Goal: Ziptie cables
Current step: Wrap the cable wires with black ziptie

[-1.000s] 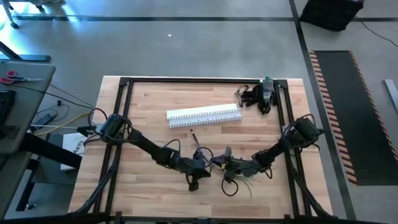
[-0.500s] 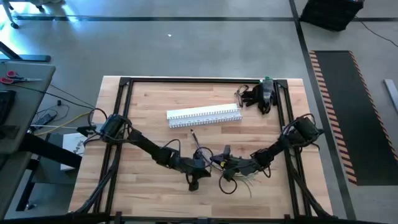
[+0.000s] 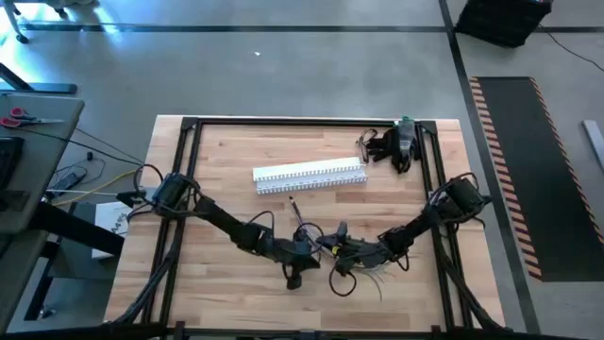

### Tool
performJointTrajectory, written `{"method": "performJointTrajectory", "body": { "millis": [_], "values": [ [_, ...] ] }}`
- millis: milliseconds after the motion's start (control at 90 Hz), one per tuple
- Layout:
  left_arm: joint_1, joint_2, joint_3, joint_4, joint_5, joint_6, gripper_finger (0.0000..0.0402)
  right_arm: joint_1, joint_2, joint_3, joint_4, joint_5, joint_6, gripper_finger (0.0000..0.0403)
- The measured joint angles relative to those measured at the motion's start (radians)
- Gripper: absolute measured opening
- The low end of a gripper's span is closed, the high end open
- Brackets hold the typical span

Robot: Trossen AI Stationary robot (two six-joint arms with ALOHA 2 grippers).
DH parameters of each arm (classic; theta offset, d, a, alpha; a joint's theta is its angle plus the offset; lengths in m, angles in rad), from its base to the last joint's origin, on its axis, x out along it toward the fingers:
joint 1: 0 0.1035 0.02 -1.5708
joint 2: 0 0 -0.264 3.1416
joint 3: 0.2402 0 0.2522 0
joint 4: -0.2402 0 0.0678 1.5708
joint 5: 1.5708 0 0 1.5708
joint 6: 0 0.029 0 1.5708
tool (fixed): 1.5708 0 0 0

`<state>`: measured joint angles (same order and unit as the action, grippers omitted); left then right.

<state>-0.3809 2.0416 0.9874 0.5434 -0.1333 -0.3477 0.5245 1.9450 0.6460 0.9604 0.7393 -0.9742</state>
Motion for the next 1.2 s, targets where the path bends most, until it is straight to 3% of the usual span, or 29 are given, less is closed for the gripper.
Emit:
{"method": "performJointTrajectory", "body": {
  "millis": [1200],
  "values": [
    [-0.012, 0.0, 0.0, 0.008, -0.009, 0.0, 0.0, 0.019, 0.0, -0.011, -0.005, 0.007, 0.068, 0.0]
  ]
}}
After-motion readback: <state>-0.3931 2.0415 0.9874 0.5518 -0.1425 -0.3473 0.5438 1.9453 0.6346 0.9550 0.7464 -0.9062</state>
